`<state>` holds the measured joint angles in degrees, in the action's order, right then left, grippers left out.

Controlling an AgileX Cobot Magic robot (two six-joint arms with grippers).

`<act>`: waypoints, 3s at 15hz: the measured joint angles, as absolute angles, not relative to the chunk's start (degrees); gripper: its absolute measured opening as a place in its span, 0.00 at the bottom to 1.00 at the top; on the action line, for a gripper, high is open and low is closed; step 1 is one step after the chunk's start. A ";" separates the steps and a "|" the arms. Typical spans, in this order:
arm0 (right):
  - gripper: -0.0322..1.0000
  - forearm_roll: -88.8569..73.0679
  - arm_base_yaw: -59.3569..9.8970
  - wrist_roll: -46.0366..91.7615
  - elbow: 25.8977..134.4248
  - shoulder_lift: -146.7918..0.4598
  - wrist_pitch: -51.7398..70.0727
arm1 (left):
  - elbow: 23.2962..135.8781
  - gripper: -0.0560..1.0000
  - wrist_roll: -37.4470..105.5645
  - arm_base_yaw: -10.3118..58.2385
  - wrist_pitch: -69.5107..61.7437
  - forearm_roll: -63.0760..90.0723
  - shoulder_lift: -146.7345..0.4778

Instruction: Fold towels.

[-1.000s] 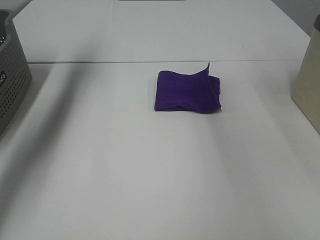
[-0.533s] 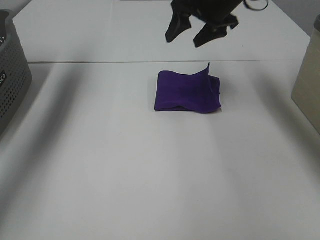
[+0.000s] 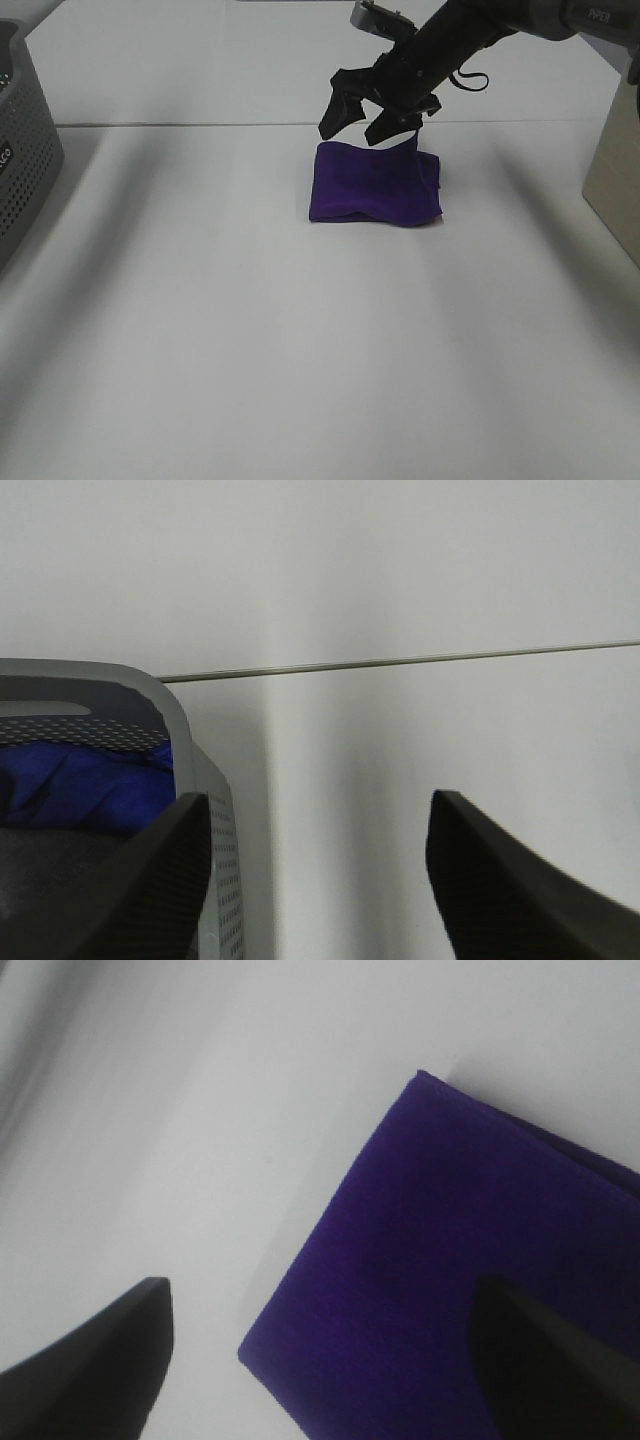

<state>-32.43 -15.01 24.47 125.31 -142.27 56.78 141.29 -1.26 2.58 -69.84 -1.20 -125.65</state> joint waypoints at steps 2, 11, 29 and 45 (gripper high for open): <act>0.78 -33.17 -12.32 24.52 125.36 -143.64 56.61 | 141.29 0.60 -1.09 2.58 -69.84 -1.09 -125.65; 0.78 -35.29 -4.93 24.81 125.54 -147.31 55.92 | 141.29 0.60 -1.09 2.58 -69.84 0.74 -125.65; 0.78 -2.69 -4.35 1.89 89.44 -75.97 69.44 | 96.20 0.61 -3.04 2.58 -69.73 -5.39 -86.00; 0.78 5.39 -4.35 -0.57 37.53 0.17 69.21 | 38.45 0.91 -3.50 2.58 -65.72 -5.61 -3.67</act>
